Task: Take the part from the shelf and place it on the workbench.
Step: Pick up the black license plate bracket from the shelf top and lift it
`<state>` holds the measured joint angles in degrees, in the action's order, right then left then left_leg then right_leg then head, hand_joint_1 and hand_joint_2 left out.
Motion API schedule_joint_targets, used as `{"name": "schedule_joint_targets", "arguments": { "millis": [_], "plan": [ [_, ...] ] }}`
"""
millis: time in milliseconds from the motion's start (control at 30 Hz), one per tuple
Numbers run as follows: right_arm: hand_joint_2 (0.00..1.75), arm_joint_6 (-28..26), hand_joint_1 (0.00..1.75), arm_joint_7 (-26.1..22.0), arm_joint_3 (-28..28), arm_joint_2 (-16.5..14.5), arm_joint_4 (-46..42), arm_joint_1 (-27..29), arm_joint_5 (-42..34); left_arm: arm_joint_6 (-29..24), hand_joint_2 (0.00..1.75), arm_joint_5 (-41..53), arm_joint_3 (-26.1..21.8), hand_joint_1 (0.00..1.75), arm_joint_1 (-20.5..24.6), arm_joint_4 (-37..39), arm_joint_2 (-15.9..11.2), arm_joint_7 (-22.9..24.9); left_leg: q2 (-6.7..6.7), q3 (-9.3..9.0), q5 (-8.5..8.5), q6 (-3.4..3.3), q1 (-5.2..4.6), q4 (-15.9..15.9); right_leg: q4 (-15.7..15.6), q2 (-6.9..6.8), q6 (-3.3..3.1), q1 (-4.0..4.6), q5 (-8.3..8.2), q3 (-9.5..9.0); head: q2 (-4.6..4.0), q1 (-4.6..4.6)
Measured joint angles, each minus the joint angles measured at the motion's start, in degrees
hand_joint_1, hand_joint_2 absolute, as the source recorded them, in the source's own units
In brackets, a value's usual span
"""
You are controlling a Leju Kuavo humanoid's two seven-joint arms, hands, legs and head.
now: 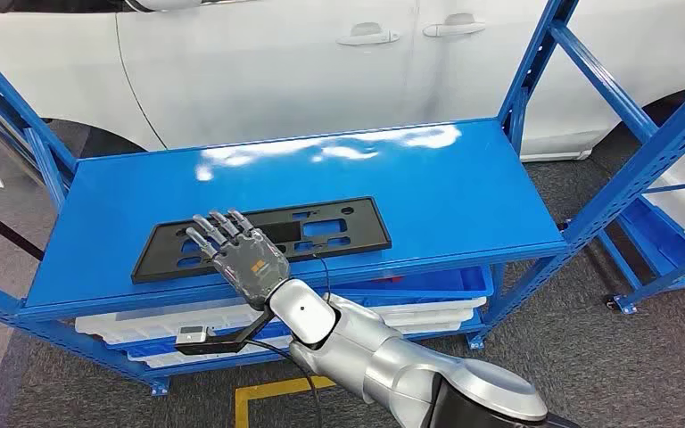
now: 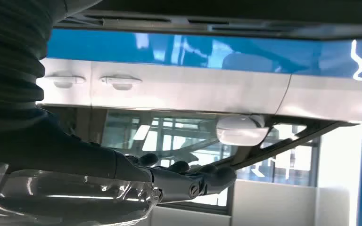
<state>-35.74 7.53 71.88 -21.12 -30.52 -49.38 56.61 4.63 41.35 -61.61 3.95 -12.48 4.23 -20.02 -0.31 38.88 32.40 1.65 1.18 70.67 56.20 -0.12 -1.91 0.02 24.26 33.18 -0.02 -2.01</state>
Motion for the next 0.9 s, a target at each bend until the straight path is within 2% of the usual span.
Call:
{"name": "schedule_joint_targets", "arguments": {
  "millis": [33,100,133,200,233,267,400,467,533,567,600,633,667,700,733,767,800,833,900],
  "plan": [
    [1.75,0.0,0.0,0.0,0.1,0.0,0.2,0.1,0.0,0.0,0.0,0.0,0.0,0.0,0.0,0.0,0.0,0.0,0.0,0.78,0.35,0.14,0.04,1.5,0.0,0.0,0.0,0.02,0.02,0.04,0.0,0.0],
    [1.75,0.1,0.0,0.0,0.2,0.0,0.6,0.2,0.2,0.1,0.0,0.0,0.0,0.0,-0.1,0.0,0.0,0.0,0.02,1.53,-0.18,0.47,0.17,2.7,0.3,0.03,0.05,0.0,0.13,0.09,0.0,0.0],
    [1.75,0.1,0.0,0.0,0.2,0.0,0.9,0.3,0.3,0.1,0.0,0.0,0.0,0.0,-0.1,0.0,0.0,0.0,0.04,0.79,-1.66,0.65,0.28,1.1,0.5,0.07,0.16,-0.07,0.27,0.12,0.0,0.0],
    [1.75,0.1,0.0,0.1,0.2,0.0,1.2,0.3,0.5,0.2,0.0,0.1,0.0,0.0,-0.1,0.0,-0.1,0.0,0.12,-2.95,-5.31,0.81,0.48,-6.6,1.2,0.15,0.61,-0.15,0.8,0.17,0.0,0.0],
    [1.75,0.1,0.0,0.1,0.2,0.0,1.3,0.3,0.6,0.3,0.0,0.1,0.0,0.0,0.0,0.0,-0.2,0.0,0.06,-4.53,-6.38,0.56,0.48,-9.8,1.7,0.21,0.91,-0.09,1.08,0.29,0.0,0.01],
    [1.75,0.1,0.0,0.2,0.2,0.0,1.3,0.3,0.7,0.3,0.0,0.2,0.0,0.0,0.1,0.0,-0.2,0.0,-0.01,-5.41,-6.73,0.22,0.42,-11.6,2.0,0.24,1.21,0.02,1.26,0.43,0.0,0.01],
    [1.75,0.1,0.0,0.4,0.3,0.0,1.6,0.3,0.9,0.5,0.0,0.4,0.0,0.0,0.1,0.0,-0.2,0.0,-0.17,-5.49,-6.77,-1.43,0.31,-12.3,2.6,0.3,2.36,0.04,1.73,0.86,0.0,0.02],
    [1.75,0.1,0.0,0.4,0.3,0.0,1.7,0.2,0.9,0.6,0.0,0.4,0.0,0.0,0.2,0.0,-0.2,0.0,-0.11,-5.57,-6.91,-2.03,0.44,-12.5,6.2,0.27,2.96,-0.18,3.94,2.55,0.0,0.02],
    [1.75,0.2,0.0,0.6,0.3,0.1,1.8,0.3,0.9,0.6,0.0,0.5,0.0,0.0,0.2,0.0,-0.2,0.0,-0.05,-5.57,-6.81,-2.35,0.37,-12.5,14.0,0.24,3.36,-0.35,7.41,6.53,0.0,0.02],
    [1.75,0.4,0.0,0.7,0.3,0.1,1.9,0.3,1.0,0.6,0.0,0.5,0.0,0.0,0.2,0.0,-0.2,0.0,-0.05,-5.6,-6.74,-2.41,0.32,-12.5,17.3,0.23,3.45,-0.39,8.33,8.35,0.0,0.02],
    [1.75,0.5,0.0,0.8,0.3,0.2,2.1,0.4,1.0,0.6,0.0,0.5,0.0,0.0,0.2,0.0,-0.2,0.0,-0.06,-5.69,-6.65,-2.43,0.29,-12.4,19.1,0.23,3.45,-0.41,8.31,9.53,0.0,0.02],
    [1.75,0.6,0.0,0.8,0.3,0.2,2.3,0.4,1.1,0.6,0.0,0.6,0.0,0.0,0.2,0.0,-0.2,0.0,-0.11,-5.87,-6.52,-2.39,0.26,-12.4,18.1,0.23,3.31,-0.4,6.91,9.3,0.0,0.02],
    [1.75,0.7,0.0,0.9,0.3,0.2,2.4,0.3,1.2,0.6,0.0,0.6,0.0,0.0,0.1,0.0,-0.2,0.0,-0.16,-6.13,-6.36,-2.33,0.24,-12.4,14.9,0.23,3.05,-0.36,4.73,8.02,0.0,0.02],
    [1.75,0.7,0.0,0.9,0.3,0.2,2.5,0.3,1.3,0.6,0.0,0.6,0.0,0.0,0.1,0.0,-0.2,0.0,-0.2,-6.39,-6.17,-2.22,0.24,-12.5,10.6,0.25,2.64,-0.26,2.39,6.15,0.0,0.02],
    [1.75,0.7,0.0,0.9,0.3,0.2,2.6,0.3,1.4,0.6,0.0,0.7,0.0,0.0,0.2,0.0,-0.1,0.0,-0.24,-6.57,-5.97,-2.02,0.16,-12.5,6.6,0.25,2.23,-0.07,0.76,4.35,0.0,0.02],
    [1.75,0.7,0.0,0.9,0.4,0.2,2.7,0.2,1.4,0.6,0.0,0.7,0.0,0.0,0.2,0.0,-0.1,0.0,-0.27,-6.65,-5.83,-1.76,0.12,-12.5,3.9,0.26,1.9,0.12,-0.09,3.16,0.0,0.02],
    [1.75,0.7,0.0,0.9,0.4,0.2,2.8,0.2,1.4,0.6,0.0,0.7,0.0,0.0,0.2,0.0,0.0,0.0,-0.27,-6.68,-5.7,-1.42,0.1,-12.6,2.5,0.31,1.63,0.31,-0.24,2.58,0.0,0.02],
    [1.75,0.7,0.0,0.9,0.4,0.2,2.9,0.2,1.5,0.6,0.0,0.7,0.0,0.0,0.2,0.0,0.0,-0.1,-0.26,-6.73,-5.64,-1.06,0.05,-12.7,2.3,0.37,1.45,0.45,0.01,2.46,0.0,0.02],
    [1.75,0.7,0.0,0.9,0.4,0.2,3.0,0.2,1.5,0.6,0.0,0.8,0.0,0.0,0.2,0.0,-0.1,-0.1,-0.15,-7.0,-5.32,-0.42,0.09,-12.8,1.7,0.49,0.98,0.2,-0.02,1.99,0.0,0.02]
  ]
}}
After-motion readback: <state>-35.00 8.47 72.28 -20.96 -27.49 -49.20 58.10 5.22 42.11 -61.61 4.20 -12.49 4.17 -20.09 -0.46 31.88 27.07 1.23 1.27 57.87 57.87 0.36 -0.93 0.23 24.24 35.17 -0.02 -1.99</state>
